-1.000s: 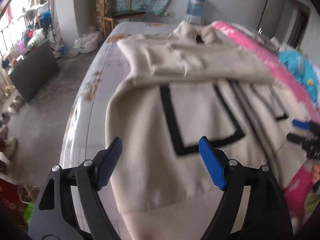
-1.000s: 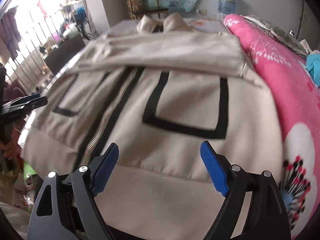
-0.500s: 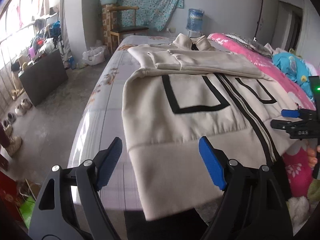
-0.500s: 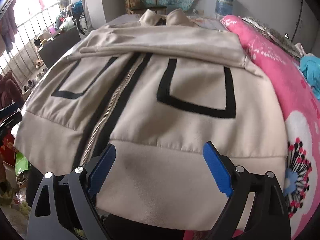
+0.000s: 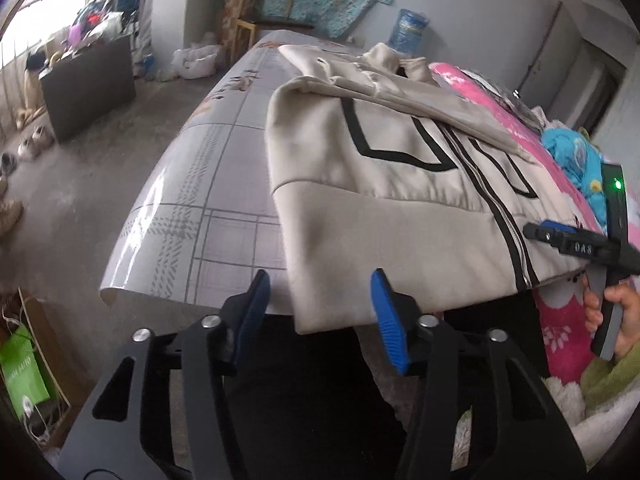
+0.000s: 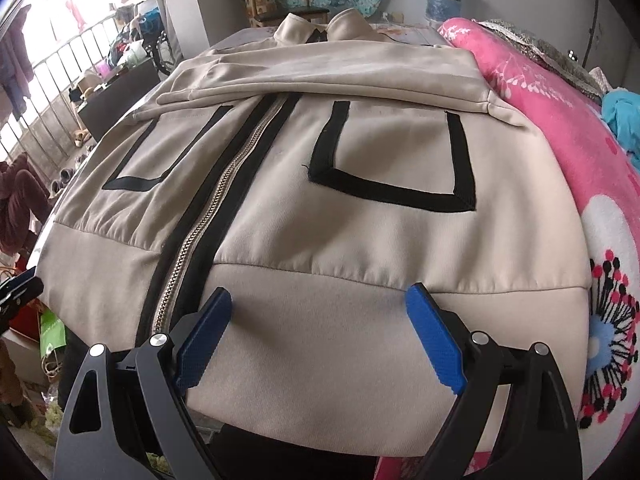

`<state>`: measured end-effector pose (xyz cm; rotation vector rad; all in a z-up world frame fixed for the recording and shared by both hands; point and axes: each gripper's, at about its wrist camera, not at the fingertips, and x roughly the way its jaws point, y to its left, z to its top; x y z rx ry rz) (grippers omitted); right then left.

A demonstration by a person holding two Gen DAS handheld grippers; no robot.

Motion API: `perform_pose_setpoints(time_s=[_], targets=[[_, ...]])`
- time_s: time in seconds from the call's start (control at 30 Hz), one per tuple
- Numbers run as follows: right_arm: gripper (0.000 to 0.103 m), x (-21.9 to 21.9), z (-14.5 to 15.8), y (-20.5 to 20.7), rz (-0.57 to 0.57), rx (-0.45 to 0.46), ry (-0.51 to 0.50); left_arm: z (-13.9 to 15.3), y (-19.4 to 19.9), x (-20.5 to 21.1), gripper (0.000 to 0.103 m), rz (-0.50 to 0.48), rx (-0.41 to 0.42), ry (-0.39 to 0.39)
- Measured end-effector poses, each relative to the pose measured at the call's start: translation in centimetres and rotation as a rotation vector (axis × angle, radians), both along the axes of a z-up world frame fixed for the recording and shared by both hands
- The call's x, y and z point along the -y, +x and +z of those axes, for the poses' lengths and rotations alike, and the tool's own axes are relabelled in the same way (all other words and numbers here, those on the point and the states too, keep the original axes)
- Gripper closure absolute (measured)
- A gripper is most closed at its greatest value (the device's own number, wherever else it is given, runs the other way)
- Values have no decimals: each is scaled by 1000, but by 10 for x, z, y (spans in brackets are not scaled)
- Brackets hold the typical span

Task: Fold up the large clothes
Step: 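Grasp the jacket hem with the left tool while the right tool grasps the hem too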

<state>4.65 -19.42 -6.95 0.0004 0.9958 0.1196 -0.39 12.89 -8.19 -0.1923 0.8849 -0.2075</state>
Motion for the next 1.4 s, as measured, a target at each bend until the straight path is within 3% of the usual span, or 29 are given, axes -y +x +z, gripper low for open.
perform_pose_setpoints(time_s=[0.17,0.27,0.33,0.5,0.63,0.73,0.9,0.97,1.07,1.1,1.23,1.4], targets=[[16,1,13,-11,41,57,44,-4,7,1,80,22,-29,-7],[16,-16,26,-26,181,134,58,-1,11,0,91,30,-68,-18],[16,-40,31,-30,296,140,54,5,13,-7,96,34,-80,-85],[16,-118,36,-45,582,161,71,22,20,-21,97,7,-109,-300],[16,-175,27,-56,699,198,75,29,28,-26,97,-28,-125,-447],[16,-202,17,-59,723,202,59,30,33,-31,97,-37,-131,-539],[42,-222,-2,-64,691,227,-85,27,34,-33,97,-37,-129,-595],[62,-221,-4,-66,656,235,-117,24,35,-34,97,-40,-130,-620],[91,-215,0,-65,611,244,-115,23,34,-36,96,-31,-117,-594],[96,-212,3,-66,594,248,-108,22,35,-37,91,-31,-119,-590],[97,-208,9,-64,577,259,-84,16,40,-38,67,-43,-152,-631],[97,-210,8,-62,576,256,-84,7,45,-35,54,-61,-186,-679]])
